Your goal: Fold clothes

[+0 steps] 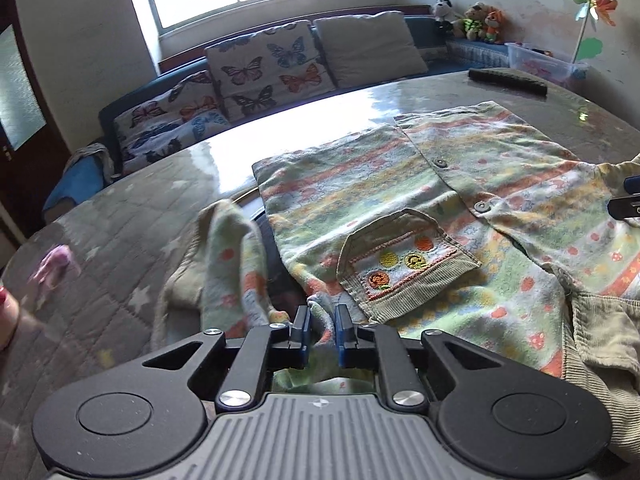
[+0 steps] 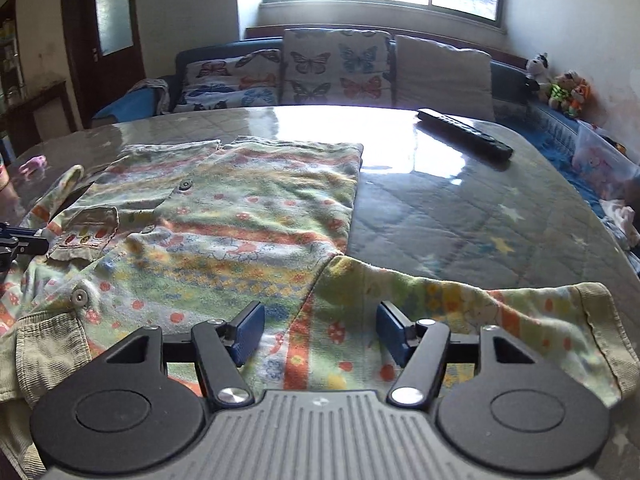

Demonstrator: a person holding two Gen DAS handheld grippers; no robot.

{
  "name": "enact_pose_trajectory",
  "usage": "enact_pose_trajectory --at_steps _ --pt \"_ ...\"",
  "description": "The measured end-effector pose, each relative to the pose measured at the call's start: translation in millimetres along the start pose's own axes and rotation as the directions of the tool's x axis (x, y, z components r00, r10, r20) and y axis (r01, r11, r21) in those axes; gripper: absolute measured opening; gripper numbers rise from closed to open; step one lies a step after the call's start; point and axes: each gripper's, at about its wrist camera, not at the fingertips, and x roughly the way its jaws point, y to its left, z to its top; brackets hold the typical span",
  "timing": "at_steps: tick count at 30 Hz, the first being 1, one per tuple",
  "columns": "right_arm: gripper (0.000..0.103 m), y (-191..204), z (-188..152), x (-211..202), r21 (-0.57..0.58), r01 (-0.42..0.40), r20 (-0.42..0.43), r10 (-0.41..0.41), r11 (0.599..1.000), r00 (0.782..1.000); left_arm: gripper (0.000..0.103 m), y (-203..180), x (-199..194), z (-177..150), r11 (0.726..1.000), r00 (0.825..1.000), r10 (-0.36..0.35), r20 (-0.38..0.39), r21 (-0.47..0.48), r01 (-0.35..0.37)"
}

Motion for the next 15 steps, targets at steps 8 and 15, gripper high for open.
enact_pose_trajectory --at_steps 8,15 --pt "0.066 36 -3 -1 -0.068 -0.063 0.002 0.064 0.996 0.998 0.014 31 -20 -29 0.996 0.998 0.054 -0.024 -0.065 -0.056" --pt "0.068 30 -14 -16 -0.044 -0.088 -0.006 0.087 0.995 0.996 0.017 33 -33 -39 0.993 0.997 0.066 -0.028 -0.092 -0.068"
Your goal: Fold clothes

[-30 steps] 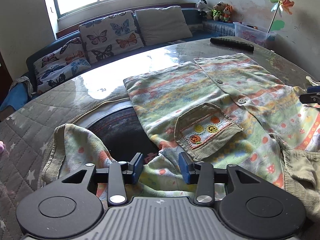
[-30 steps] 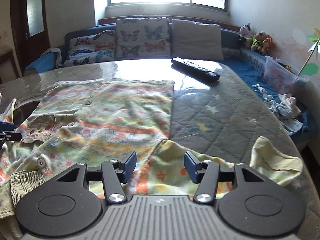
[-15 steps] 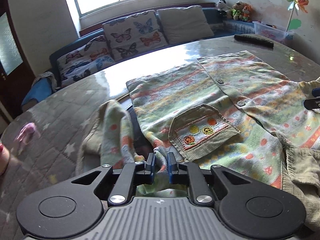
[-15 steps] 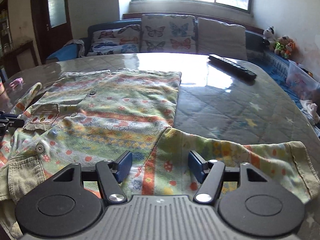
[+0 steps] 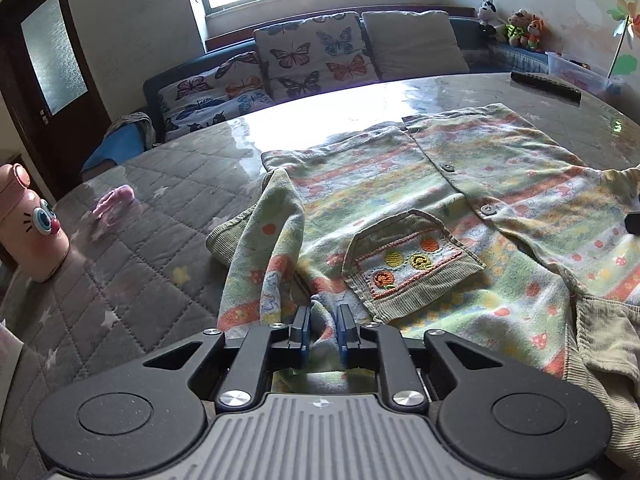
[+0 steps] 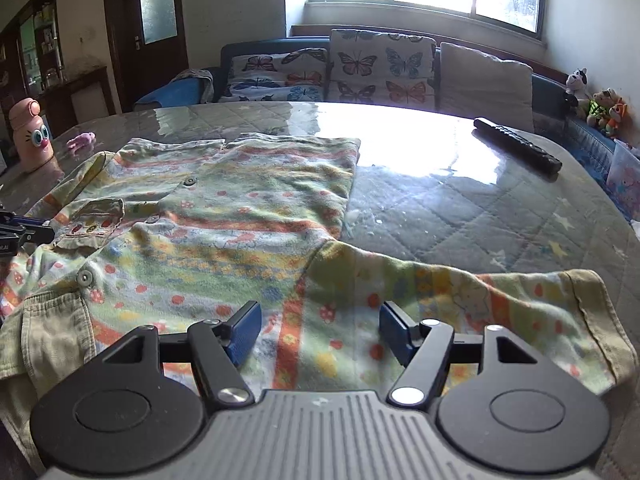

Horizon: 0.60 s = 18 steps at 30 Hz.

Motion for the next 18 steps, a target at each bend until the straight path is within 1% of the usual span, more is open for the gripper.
enact_pose_trajectory --at_steps 3,6,8,9,11,16,18 --pt "0.071 -11 -3 -7 0.032 -0.006 -0.003 0.006 0.999 1.000 0.018 -2 1 2 1.000 1.000 0.002 -0.002 -0.002 -0.002" --pt "0.071 -25 -5 -14 0.068 0.021 0.003 -0.021 0.997 1.000 0.023 -5 0 4 1.000 1.000 0.011 0.003 0.010 -0.011" --pt "0.071 -36 -7 -17 0.090 0.051 0.004 -0.051 0.995 0.999 0.032 -7 -5 6 1.000 1.000 0.011 0.017 0.013 -0.011" --pt "0.071 -42 -9 -19 0.101 0.067 0.004 -0.067 0.993 0.998 0.033 -8 -7 6 1.000 1.000 0.010 0.025 0.015 -0.011" --pt "0.071 -55 -13 -20 0.124 0.104 -0.002 -0.104 0.987 0.995 0.039 -10 -12 8 1.000 0.999 0.010 0.042 0.018 -0.011" --pt "0.071 -87 -20 -25 0.190 0.186 -0.012 -0.188 0.964 0.982 0.047 -13 -21 12 1.000 0.998 -0.004 0.065 0.023 0.002" --pt "0.071 -98 -20 -26 0.226 0.213 -0.020 -0.214 0.951 0.977 0.047 -14 -21 12 1.000 0.998 -0.002 0.064 0.021 0.001"
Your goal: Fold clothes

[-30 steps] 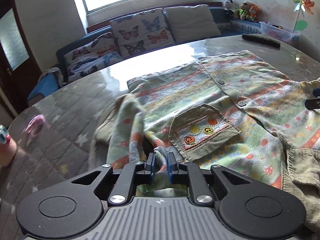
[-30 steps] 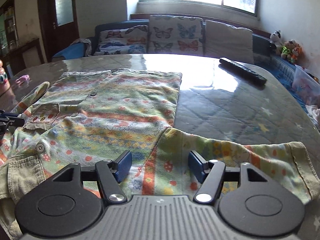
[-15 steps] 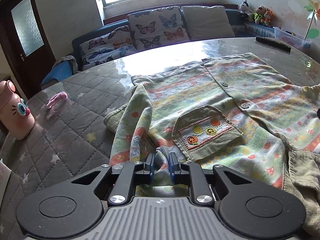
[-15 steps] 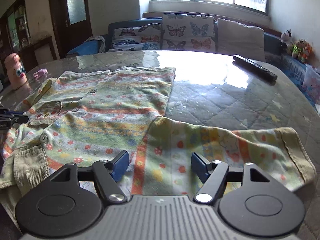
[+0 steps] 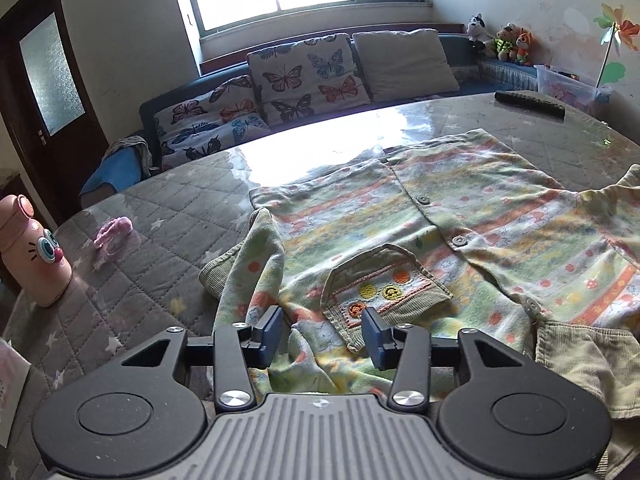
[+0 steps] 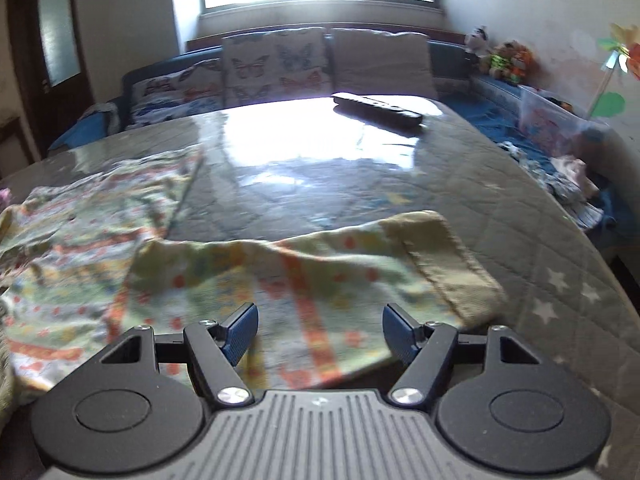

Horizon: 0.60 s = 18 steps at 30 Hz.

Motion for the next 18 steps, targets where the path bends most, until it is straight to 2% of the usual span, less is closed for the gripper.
enact_pose_trajectory --at_steps 3,7,12,16,18 --pt "0.071 -7 4 2 0.022 0.027 0.002 -0.027 0.999 1.000 0.047 3 -1 0 1.000 1.000 0.010 0.003 -0.015 -0.010" --pt "0.071 8 7 -6 -0.017 -0.006 0.034 0.007 1.000 0.999 0.047 17 -7 3 0.998 0.999 0.029 0.023 -0.060 -0.027" --pt "0.071 39 10 -4 -0.094 -0.064 0.040 0.068 0.994 0.997 0.047 55 -2 14 0.979 0.994 0.102 0.039 -0.180 -0.094" --pt "0.072 48 8 5 -0.100 -0.082 0.018 0.084 0.992 0.996 0.047 86 20 24 0.948 0.983 0.185 -0.008 -0.264 -0.180" --pt "0.077 51 7 8 -0.099 -0.089 0.007 0.090 0.991 0.996 0.047 95 37 25 0.944 0.983 0.181 -0.041 -0.274 -0.185"
